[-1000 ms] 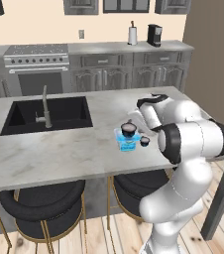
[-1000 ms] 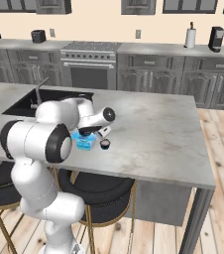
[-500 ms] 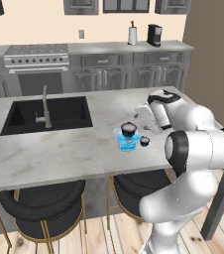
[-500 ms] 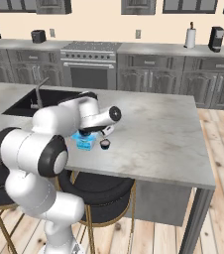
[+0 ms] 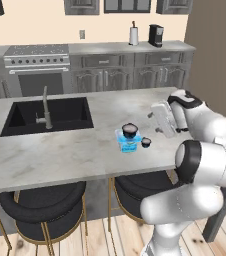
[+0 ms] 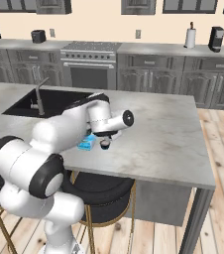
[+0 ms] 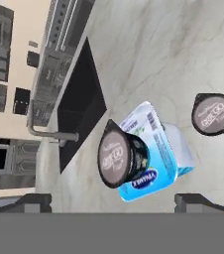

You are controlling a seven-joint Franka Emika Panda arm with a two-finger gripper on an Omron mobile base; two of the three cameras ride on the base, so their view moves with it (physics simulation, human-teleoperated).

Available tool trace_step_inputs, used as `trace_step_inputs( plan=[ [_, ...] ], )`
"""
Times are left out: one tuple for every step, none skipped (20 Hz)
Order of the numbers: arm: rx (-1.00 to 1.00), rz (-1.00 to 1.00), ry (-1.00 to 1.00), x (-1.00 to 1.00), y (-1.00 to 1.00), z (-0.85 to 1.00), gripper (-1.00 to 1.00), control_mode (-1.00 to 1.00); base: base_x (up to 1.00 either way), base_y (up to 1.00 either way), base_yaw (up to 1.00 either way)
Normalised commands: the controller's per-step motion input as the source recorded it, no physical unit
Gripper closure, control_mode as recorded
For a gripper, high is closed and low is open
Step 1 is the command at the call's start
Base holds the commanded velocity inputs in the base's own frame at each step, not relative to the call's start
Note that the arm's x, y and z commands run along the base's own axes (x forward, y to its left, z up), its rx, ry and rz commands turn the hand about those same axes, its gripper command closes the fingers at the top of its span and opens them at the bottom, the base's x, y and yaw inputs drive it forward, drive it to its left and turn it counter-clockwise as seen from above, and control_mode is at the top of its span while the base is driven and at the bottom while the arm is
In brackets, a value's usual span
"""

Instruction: Stack the yogurt containers by placing the smaller containers on top of the larger containers.

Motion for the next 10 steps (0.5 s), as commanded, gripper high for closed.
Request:
trace_step_inputs(
  plan=[
    [0.01,0.00,0.00,-0.68,-0.29,0.07,-1.00,-1.00,0.00,0.00,0.00],
    [0.00,0.00,0.00,-0.73,-0.26,0.04,-1.00,-1.00,0.00,0.00,0.00],
    [0.00,0.03,0.00,-0.71,-0.20,0.06,-1.00,-1.00,0.00,0.00,0.00],
    [0.00,0.04,-0.02,-0.71,-0.17,0.11,-1.00,-1.00,0.00,0.00,0.00],
    [0.00,0.06,-0.03,-0.67,-0.16,0.08,-1.00,-1.00,0.00,0.00,0.00],
    [0.00,0.06,-0.04,-0.65,-0.14,0.06,-1.00,-1.00,0.00,0.00,0.00],
    [0.00,0.07,-0.05,-0.61,-0.12,0.06,-1.00,-1.00,0.00,0.00,0.00],
    [0.00,0.07,-0.10,-0.57,-0.11,0.11,-1.00,-1.00,0.00,0.00,0.00],
    [0.00,0.07,-0.13,-0.58,-0.03,0.15,-1.00,-1.00,0.00,0.00,0.00],
    [-0.03,0.07,-0.13,-0.53,0.00,0.18,-1.00,-1.00,0.00,0.00,0.00]
  ],
)
